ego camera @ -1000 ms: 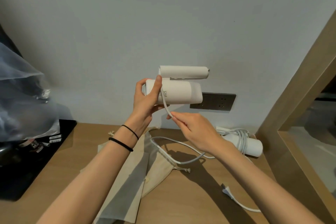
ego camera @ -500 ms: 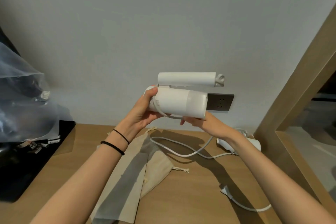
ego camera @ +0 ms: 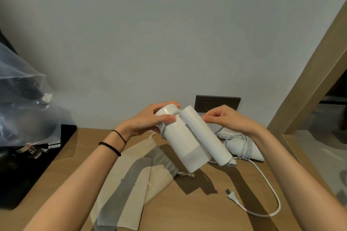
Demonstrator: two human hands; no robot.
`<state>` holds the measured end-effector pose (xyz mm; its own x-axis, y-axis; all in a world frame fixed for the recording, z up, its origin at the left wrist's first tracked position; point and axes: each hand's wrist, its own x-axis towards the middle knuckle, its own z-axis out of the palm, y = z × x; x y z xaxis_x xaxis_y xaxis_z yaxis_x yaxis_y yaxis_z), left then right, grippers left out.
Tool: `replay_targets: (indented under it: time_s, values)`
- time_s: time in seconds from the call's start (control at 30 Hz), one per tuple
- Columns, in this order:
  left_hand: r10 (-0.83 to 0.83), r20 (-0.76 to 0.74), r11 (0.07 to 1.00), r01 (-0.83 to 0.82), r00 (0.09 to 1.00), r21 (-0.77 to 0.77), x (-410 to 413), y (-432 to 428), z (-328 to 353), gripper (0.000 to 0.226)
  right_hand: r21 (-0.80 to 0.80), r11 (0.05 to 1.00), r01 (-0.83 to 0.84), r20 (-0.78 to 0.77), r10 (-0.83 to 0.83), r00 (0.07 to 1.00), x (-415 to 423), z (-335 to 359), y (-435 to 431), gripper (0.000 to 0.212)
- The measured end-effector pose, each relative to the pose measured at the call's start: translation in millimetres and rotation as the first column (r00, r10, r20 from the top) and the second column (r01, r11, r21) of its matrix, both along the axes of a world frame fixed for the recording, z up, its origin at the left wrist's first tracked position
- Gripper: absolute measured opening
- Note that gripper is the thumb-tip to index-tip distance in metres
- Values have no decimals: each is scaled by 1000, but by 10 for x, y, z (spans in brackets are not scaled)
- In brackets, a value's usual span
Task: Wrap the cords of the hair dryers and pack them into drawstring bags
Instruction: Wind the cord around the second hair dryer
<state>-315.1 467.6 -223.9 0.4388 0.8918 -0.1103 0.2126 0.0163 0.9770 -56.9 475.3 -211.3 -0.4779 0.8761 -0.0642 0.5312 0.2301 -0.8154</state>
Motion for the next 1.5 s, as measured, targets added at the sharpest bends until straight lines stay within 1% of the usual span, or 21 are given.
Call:
replay_targets:
  time_s: [0.07,0.13,0.27,0.37,0.47,0.57,0.63,0.7,0.77,0.83,0.93,1.0,1.17,1.27,1.3,1.33,1.37,1.4,1.43,1.47,1.5]
  values:
    - [3,-78,999,0,997,39,21,-11,33,38,39,999,8,54,-10,998,-26,17,0,23]
    - [3,-142,998,7,990,70,36,-7,44,29,58,998,6,84,-11,996,-48,12,-7,22]
    - [6,-224,991,24,975,129,55,-16,23,31,120,993,7,131,-23,991,-87,57,-29,23]
    - [75,-251,977,-21,965,211,53,-11,-36,34,173,984,45,156,-72,985,-65,105,-23,26]
    - [196,-190,944,-132,962,303,48,0,-118,35,231,971,58,150,-94,984,-59,144,-37,29]
    - [305,-169,880,-210,937,426,51,20,-163,39,279,957,81,154,-128,980,-112,178,-64,30]
    - [395,-159,831,-278,905,482,80,22,-174,41,293,949,115,137,-161,977,-144,185,-80,31]
    - [499,-119,763,-369,859,531,126,9,-176,40,323,936,139,139,-192,971,-186,172,-109,33]
    - [580,-85,688,-430,810,585,162,3,-164,39,363,926,108,177,-182,967,-247,155,-151,32]
    - [616,-46,645,-470,786,603,183,6,-142,38,387,917,95,188,-180,966,-286,143,-177,32]
    - [638,-17,621,-502,770,602,191,14,-80,37,394,914,98,158,-172,972,-296,139,-181,32]
    - [641,-14,614,-502,767,609,184,16,-32,37,386,919,82,159,-154,975,-275,126,-183,32]
    - [652,-24,602,-498,758,624,136,38,49,39,346,933,96,199,-173,965,-189,106,-186,32]
    - [663,-18,587,-504,749,633,178,35,15,38,351,931,100,162,-166,973,-267,115,-192,31]
    - [668,-9,579,-512,745,634,199,30,-4,38,343,932,117,127,-170,977,-309,129,-197,30]
    - [673,0,568,-517,740,641,218,20,-22,38,298,943,147,66,-174,983,-346,145,-203,30]
    - [677,6,552,-514,736,657,232,11,-35,39,200,963,180,-24,-179,984,-375,160,-215,29]
    - [683,9,533,-505,731,679,244,3,-37,40,65,978,198,-125,-188,974,-398,178,-233,28]
    - [688,15,516,-503,726,694,254,-2,-32,40,-55,981,185,-215,-193,957,-417,199,-261,28]
    - [693,29,504,-514,720,694,262,-2,-18,40,-119,980,161,-281,-189,941,-439,211,-286,28]
    - [697,47,502,-534,716,681,271,2,0,39,-128,980,150,-320,-184,929,-469,218,-302,28]
